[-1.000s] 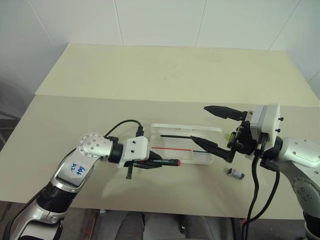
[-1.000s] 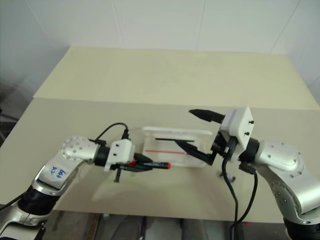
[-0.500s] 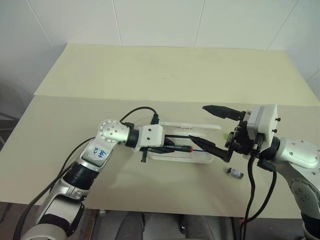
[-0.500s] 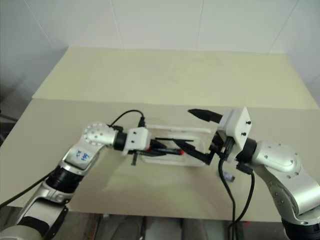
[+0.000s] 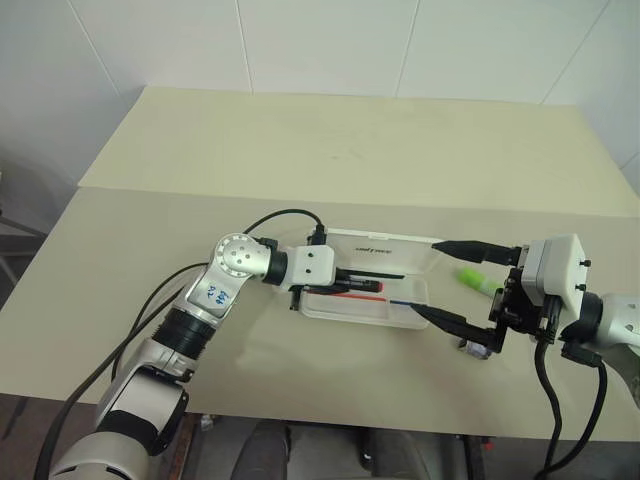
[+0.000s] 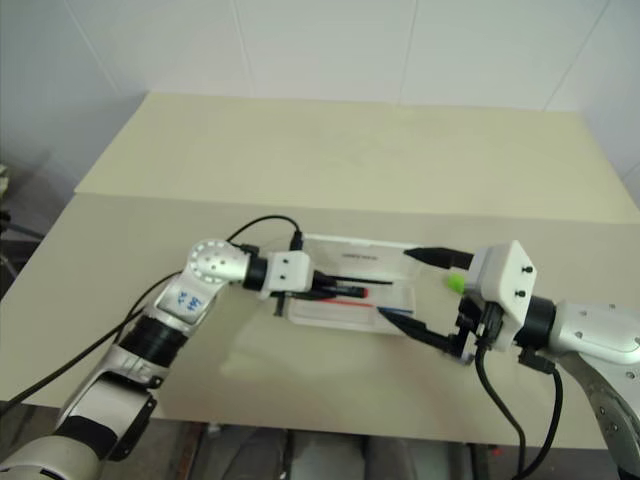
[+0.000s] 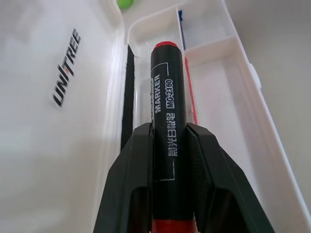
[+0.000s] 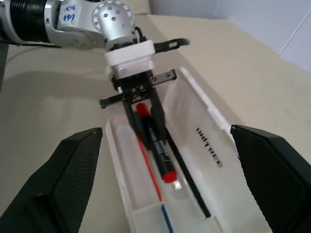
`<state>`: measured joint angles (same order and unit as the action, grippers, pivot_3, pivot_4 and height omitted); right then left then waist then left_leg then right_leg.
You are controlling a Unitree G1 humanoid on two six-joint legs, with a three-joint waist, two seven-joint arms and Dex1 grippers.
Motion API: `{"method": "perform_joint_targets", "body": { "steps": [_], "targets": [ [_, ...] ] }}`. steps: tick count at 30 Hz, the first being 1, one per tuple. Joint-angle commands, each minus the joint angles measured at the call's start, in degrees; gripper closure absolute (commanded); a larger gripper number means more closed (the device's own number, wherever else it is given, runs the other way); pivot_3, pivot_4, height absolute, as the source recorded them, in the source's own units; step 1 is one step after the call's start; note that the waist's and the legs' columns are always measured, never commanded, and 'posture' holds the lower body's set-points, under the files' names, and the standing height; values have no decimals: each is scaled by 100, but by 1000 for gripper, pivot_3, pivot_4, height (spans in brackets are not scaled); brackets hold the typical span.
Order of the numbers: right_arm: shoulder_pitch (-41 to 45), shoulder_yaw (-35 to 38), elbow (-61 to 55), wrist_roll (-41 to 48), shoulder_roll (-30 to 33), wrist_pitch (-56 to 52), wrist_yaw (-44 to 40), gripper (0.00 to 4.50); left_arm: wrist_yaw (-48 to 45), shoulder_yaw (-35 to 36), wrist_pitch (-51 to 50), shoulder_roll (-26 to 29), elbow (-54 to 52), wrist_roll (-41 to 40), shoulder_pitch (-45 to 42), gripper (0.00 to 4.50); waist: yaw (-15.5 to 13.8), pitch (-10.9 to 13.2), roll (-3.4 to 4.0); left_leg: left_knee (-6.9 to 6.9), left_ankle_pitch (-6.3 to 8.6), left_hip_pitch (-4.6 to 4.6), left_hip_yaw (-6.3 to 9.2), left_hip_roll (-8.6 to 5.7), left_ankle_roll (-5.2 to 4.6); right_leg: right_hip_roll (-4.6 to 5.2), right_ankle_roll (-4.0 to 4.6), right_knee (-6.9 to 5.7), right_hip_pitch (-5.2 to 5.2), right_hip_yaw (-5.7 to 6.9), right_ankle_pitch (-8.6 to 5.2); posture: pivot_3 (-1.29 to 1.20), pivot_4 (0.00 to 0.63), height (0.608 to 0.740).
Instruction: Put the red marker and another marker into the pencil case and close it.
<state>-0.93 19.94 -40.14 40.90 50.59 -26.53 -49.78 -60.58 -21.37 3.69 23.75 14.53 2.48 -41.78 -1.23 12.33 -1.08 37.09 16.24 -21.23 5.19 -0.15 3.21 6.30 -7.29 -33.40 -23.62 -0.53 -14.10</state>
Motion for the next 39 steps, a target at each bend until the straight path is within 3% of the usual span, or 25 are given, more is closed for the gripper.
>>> {"method": "perform_joint_targets", "body": {
  "steps": [1, 11, 21, 29, 39],
  "targets": [
    [-10, 225, -162, 101, 53, 59, -55, 0, 163, 43, 60, -125, 2, 60, -106, 3872, 4, 0, 0, 2, 0, 0, -1, 0, 0, 0, 7, 2, 1, -1, -1, 0, 150, 740],
    [-14, 182, -244, 147, 11, 1, 41, 0, 220, 0, -58, -356, 221, 209, -183, 3872, -9, 1, -1, 0, 0, -1, -1, 0, 0, 0, -1, 6, 2, 0, 3, 0, 150, 740],
    [21, 34, -252, 153, -58, 20, 153, 0, 66, 103, -299, -445, -81, -34, -107, 510, -10, 1, -1, -1, 0, 0, -1, 0, 0, 1, -2, 7, 3, 0, 3, 0, 150, 740],
    [73, -132, -75, 91, -172, 91, 122, 0, -757, 282, -1200, 8, -1395, -942, 405, 510, 7, 1, -1, -1, 0, 1, -1, 0, 0, 0, 3, 5, 2, 0, 0, 0, 150, 740],
    [-163, -72, 243, -10, -245, 155, -27, 0, -795, 940, -2419, 844, -2667, -1809, 1108, 510, 9, 1, -1, -2, 0, 2, 0, 1, 0, 0, 22, 5, 3, -2, -10, 0, 150, 740]
  ]
}}
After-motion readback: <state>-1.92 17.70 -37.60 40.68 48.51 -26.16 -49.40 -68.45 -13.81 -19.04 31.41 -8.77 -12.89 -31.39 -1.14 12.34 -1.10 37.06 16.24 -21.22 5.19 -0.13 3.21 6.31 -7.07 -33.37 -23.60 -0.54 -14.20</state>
